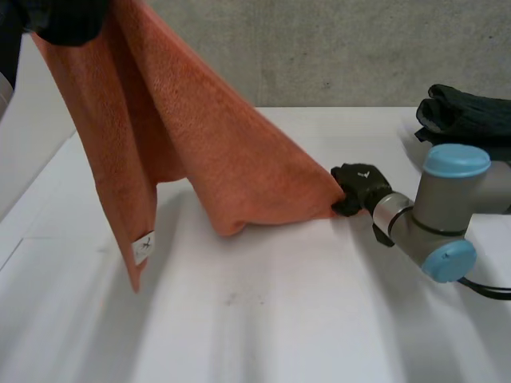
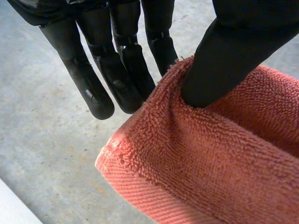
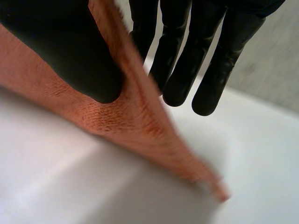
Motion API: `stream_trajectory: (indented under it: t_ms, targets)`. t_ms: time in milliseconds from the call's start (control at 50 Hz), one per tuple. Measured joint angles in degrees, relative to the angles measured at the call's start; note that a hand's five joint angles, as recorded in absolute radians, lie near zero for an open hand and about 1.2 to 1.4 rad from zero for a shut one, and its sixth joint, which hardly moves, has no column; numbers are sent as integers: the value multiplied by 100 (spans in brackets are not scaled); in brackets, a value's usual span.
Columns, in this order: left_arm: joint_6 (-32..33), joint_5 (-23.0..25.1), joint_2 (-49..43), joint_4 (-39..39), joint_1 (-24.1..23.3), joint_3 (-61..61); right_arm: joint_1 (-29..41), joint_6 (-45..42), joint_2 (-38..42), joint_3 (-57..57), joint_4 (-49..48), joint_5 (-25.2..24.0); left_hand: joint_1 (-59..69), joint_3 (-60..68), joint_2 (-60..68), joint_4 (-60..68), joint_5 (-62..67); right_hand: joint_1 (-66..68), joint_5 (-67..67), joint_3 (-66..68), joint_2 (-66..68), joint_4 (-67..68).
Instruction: Fold the laundry.
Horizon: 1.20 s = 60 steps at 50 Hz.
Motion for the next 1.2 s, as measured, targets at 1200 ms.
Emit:
stream_trajectory:
  t_ms: [1200]
  targets:
    - [-553,640,-4405,3305,2093,3340,-404,-3011,-1579,-1963,-2382,1066,0,7,6,5,-2,27,193,216,98,232]
